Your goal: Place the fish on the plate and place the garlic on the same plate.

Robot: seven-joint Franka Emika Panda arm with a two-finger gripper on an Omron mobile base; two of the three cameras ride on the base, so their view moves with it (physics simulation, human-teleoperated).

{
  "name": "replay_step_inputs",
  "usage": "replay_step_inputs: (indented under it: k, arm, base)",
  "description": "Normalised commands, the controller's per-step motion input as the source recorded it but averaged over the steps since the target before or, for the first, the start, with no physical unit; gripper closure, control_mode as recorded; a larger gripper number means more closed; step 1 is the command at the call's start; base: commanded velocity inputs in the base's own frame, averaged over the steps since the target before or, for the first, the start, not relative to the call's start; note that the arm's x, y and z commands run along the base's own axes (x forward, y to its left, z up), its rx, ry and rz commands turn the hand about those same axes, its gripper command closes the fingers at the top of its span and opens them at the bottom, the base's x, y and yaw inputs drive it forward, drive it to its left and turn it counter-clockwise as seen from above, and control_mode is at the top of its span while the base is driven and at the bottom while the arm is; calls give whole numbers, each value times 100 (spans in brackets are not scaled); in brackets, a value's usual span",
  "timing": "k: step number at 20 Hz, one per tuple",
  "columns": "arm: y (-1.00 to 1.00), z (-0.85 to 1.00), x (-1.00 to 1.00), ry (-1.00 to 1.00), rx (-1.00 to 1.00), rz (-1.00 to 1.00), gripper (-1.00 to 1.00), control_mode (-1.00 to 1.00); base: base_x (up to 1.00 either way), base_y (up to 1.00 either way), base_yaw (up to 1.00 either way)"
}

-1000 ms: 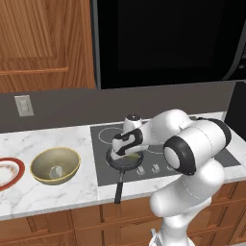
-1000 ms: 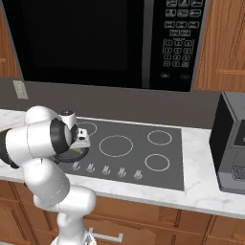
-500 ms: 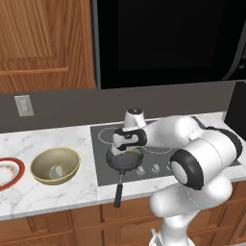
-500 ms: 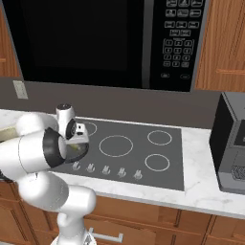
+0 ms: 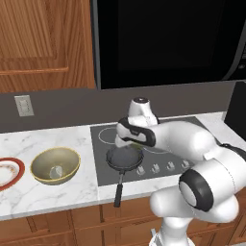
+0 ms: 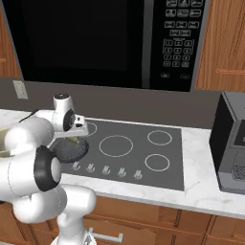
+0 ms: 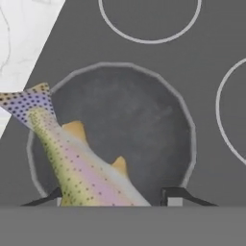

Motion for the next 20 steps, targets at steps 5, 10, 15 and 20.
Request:
replay_step_inputs:
  k: [5, 10, 15, 20]
  arm:
    - [-44, 13, -39, 0, 0, -4, 100, -100]
    - [-46, 20, -41, 0, 0, -5, 100, -100]
    - [-28, 26, -34, 0, 0, -7, 100, -100]
    - [-26, 25, -34, 3, 0, -10, 100, -100]
  base:
    - [0, 0, 0]
    - [0, 0, 0]
    - [0, 0, 0]
    - [0, 0, 0]
